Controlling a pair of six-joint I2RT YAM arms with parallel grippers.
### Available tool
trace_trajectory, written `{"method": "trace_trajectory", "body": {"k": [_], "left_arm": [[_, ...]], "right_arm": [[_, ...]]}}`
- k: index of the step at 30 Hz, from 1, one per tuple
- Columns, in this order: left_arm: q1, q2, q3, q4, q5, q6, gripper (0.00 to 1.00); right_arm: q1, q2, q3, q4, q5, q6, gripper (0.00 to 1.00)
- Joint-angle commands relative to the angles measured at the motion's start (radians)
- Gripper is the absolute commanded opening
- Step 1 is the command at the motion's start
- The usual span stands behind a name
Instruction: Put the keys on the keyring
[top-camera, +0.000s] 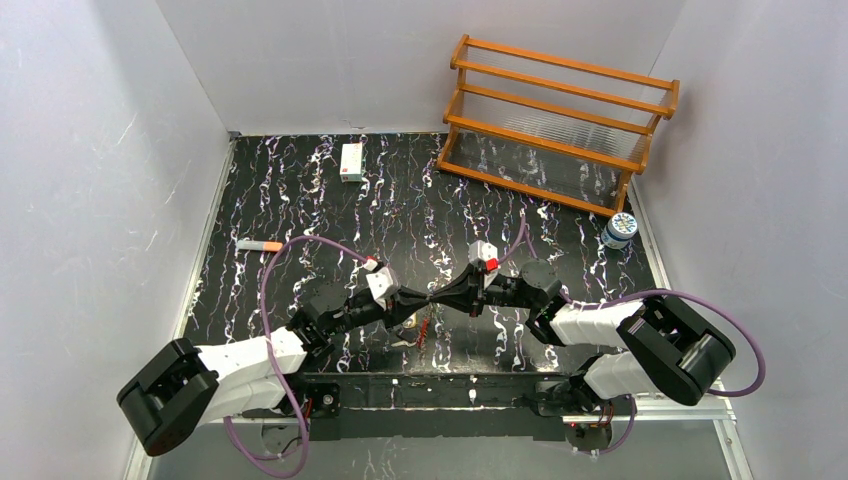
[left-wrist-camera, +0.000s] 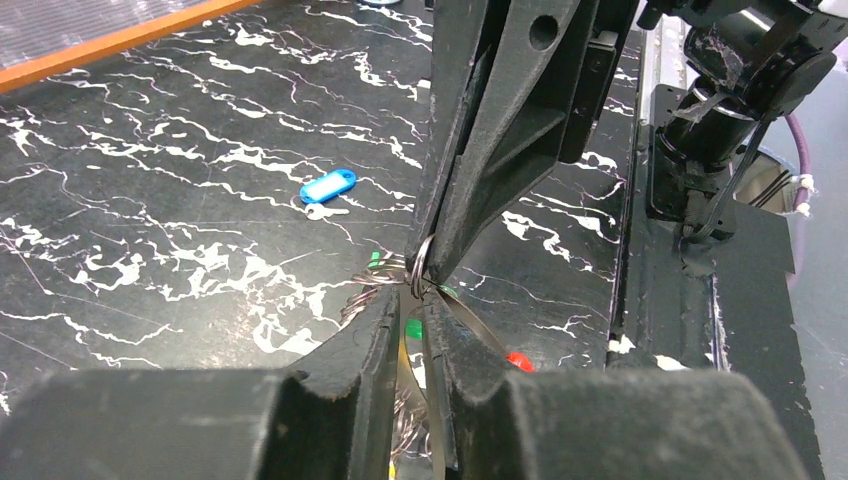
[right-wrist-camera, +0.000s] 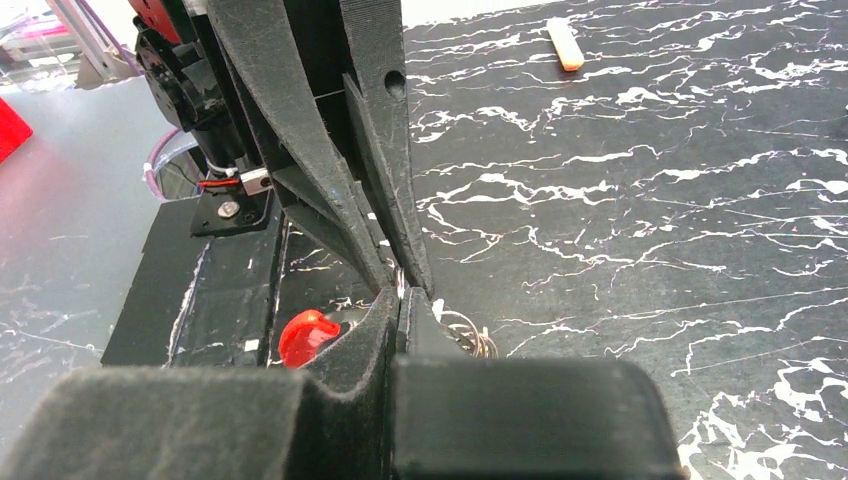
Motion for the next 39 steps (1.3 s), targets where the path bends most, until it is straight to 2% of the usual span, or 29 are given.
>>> {"method": "trace_trajectory", "body": {"k": [1,9,15,20,22,24,30,32,35,37,39], "left_arm": [[-0.003,-0.033,0.0,0.062,-0.004,-0.006,0.15],[-0.003,-0.029,0.004,0.072,-0.003,-0.01,0.14],[-0.002,-0.008,0.013,0.079,0.002,-0.009,0.0],[-0.003,0.004,0.021,0.077,-0.004,-0.013,0.0],[-0.002,0.002,0.02,0.077,-0.015,-0.012,0.0],[-0.003,-0.002,0.017,0.075,-0.025,-0.005,0.0],[-0.002,-0.015,0.045,-0.017,-0.032,0.038,0.0],[-0.002,-0.014,0.063,-0.06,-0.026,0.076,0.0],[-0.002,-0.01,0.096,-0.149,-0.021,0.12,0.0],[-0.002,-0.007,0.123,-0.208,-0.021,0.145,0.0],[-0.002,0.0,0.15,-0.268,-0.023,0.174,0.0]], "right_arm": [[-0.004,-0.005,0.003,0.074,-0.018,0.001,0.01],[-0.004,-0.002,0.013,0.064,-0.038,0.0,0.01],[-0.004,-0.003,0.019,0.055,-0.04,-0.005,0.01],[-0.004,-0.014,0.026,0.014,-0.012,-0.014,0.01],[-0.006,-0.034,0.03,-0.031,-0.005,-0.044,0.08],[-0.007,-0.063,0.039,-0.093,0.011,-0.08,0.27],[-0.01,-0.18,0.089,-0.354,0.07,-0.249,0.62],[-0.01,-0.216,0.108,-0.437,0.094,-0.307,0.66],[-0.01,-0.246,0.158,-0.587,0.103,-0.397,0.67],[-0.011,-0.246,0.203,-0.686,0.091,-0.453,0.65],[-0.012,-0.233,0.245,-0.771,0.075,-0.49,0.59]]}}
